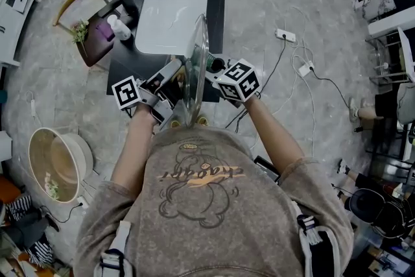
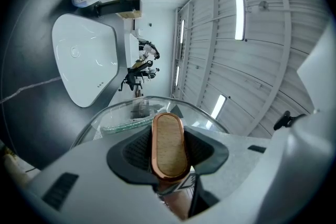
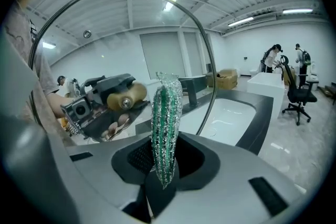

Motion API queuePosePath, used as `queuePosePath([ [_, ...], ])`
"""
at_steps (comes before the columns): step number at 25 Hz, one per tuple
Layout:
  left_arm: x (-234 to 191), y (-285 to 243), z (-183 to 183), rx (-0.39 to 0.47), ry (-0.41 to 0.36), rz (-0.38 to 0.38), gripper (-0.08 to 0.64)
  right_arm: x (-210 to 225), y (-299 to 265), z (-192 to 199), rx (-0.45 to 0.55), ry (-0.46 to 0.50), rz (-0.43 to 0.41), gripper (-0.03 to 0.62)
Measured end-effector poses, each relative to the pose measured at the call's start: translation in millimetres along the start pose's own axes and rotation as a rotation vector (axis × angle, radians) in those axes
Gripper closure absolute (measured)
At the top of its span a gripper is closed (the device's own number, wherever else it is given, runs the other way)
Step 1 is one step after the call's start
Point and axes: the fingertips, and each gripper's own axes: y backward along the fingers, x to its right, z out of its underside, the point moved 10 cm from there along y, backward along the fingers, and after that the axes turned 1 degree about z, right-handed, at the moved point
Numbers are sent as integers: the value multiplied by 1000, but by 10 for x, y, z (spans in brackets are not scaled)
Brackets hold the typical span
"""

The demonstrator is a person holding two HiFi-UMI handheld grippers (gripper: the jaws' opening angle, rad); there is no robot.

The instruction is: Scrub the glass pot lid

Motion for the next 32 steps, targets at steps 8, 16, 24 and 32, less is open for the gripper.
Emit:
queuePosePath([
  [8,-6,-5,-3,22,16,1,388,-113,-50,175,-44,-18,-41,499],
  [16,-19,-8,-34,40,16,8,389,-296,-7,272,-53,-24,-86,499],
  [24,-58,30,-58,59,31,6,388,-504,114,278,-61,-10,-145,499],
  [32,-106,61,-37,65,41,0,388,-703,346,125,-37,37,-213,499],
])
